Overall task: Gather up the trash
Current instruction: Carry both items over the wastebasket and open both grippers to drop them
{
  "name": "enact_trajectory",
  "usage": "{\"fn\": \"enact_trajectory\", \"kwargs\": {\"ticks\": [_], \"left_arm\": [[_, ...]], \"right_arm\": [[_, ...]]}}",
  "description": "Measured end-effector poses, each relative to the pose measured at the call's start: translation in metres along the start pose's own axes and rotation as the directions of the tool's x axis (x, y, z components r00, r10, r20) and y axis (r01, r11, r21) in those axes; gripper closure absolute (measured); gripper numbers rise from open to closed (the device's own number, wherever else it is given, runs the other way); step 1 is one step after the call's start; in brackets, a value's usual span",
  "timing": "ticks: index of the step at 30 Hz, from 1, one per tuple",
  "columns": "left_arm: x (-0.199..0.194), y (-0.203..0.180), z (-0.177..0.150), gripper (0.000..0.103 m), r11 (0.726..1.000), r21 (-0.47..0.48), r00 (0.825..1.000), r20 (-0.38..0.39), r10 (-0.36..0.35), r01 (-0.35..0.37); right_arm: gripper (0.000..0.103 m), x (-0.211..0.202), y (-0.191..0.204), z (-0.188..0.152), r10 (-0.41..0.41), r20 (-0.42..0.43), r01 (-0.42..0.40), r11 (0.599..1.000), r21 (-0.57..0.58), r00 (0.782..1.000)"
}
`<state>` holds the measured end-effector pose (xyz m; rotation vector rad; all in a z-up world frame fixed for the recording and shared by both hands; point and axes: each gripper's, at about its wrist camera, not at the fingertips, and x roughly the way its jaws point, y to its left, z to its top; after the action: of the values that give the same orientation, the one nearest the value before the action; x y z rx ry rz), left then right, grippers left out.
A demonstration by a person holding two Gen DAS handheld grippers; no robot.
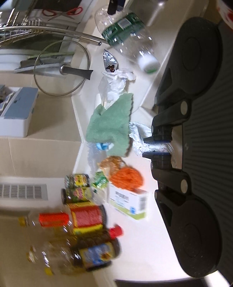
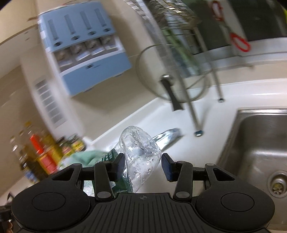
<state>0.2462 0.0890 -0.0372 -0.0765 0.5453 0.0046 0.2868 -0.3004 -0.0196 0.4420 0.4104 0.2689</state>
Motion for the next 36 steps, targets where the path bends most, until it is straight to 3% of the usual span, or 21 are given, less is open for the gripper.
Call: {"fn": "enact_trajectory", "kwargs": {"ticks": [8, 14, 22, 26, 36], "left_arm": [[-0.043, -0.005, -0.048, 0.095, 0.988, -0.137, 0.997, -0.046, 0.068, -0.074], [-0.054, 0.0, -0.081, 0.095, 0.971, -0.214, 0.99, -0.111, 0.085, -0.108], [-0.042, 0.01, -0.114, 0.095, 0.962, -0.257, 0.982, -0.187, 0.041, -0.089], [-0.03, 0.013, -0.131, 0.095, 0.958, -0.273, 0.972, -0.232, 0.024, -0.088], [0.006, 0.013, -0.172, 0.095, 0.945, -0.313, 0.947, -0.321, -0.01, -0.096]], "right_arm": [[0.058, -0.001, 0.045, -0.034, 0.127, -0.08, -0.142, 0.968, -0.207, 0.989], [0.058, 0.002, 0.071, -0.068, 0.152, -0.152, -0.193, 0.931, -0.311, 0.977], [0.058, 0.014, 0.101, -0.117, 0.122, -0.211, -0.208, 0.864, -0.458, 0.97], [0.058, 0.024, 0.11, -0.147, 0.104, -0.232, -0.218, 0.809, -0.546, 0.967], [0.058, 0.059, 0.099, -0.224, 0.034, -0.304, -0.235, 0.718, -0.655, 0.952]]}}
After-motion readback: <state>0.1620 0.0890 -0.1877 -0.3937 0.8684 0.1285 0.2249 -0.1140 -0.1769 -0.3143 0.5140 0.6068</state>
